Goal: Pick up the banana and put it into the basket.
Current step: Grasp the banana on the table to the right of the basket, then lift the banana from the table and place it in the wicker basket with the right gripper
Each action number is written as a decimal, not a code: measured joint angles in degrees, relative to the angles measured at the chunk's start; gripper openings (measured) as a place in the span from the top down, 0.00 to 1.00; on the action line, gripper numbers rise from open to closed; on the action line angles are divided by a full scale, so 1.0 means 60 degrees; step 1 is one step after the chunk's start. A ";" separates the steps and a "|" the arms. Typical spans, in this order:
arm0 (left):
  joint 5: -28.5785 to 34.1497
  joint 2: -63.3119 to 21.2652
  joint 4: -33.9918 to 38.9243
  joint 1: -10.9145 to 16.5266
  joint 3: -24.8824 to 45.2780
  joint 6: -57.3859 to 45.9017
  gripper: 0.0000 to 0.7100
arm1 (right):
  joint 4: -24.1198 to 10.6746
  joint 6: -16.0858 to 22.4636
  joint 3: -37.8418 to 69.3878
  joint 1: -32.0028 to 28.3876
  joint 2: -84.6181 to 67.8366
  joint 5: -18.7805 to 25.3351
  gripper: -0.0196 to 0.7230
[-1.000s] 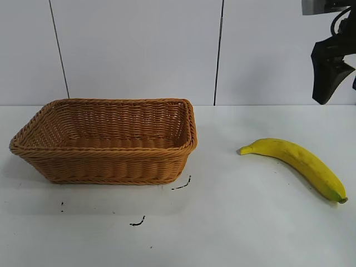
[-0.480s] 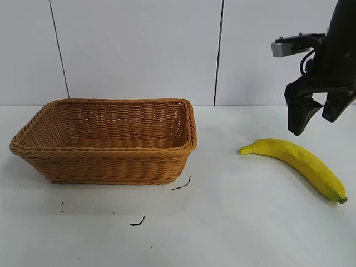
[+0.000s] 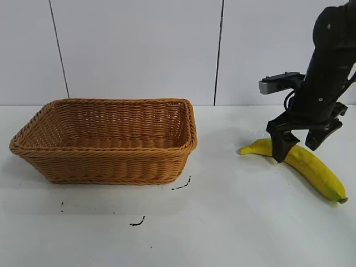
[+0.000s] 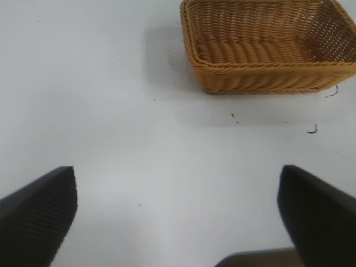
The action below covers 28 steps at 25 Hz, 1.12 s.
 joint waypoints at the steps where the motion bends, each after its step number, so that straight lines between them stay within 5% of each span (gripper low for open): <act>1: 0.0000 0.0000 0.0000 0.0000 0.0000 0.0000 0.02 | 0.0000 0.0000 0.0000 0.0000 0.0000 -0.0023 0.19; 4: 0.0000 0.0000 0.0000 0.0000 0.0000 0.0000 0.02 | 0.0000 0.0000 0.0000 0.0000 0.0000 -0.0033 0.32; 6: 0.0000 0.0000 0.0000 0.0000 0.0000 0.0000 0.02 | -0.0030 0.0004 0.0000 0.0000 0.0000 0.0018 0.55; 13: 0.0000 0.0000 0.0000 0.0000 0.0000 0.0000 0.02 | -0.0018 0.0058 -0.0252 -0.0007 -0.0302 0.0506 0.54; 22: 0.0000 0.0000 0.0000 0.0000 0.0000 0.0000 0.02 | -0.0026 0.0058 -0.2614 -0.0007 -0.1577 0.2944 0.54; 28: 0.0000 0.0000 0.0000 0.0000 0.0000 0.0000 0.02 | 0.0184 0.0030 -0.4106 -0.0007 -0.1649 0.3866 0.54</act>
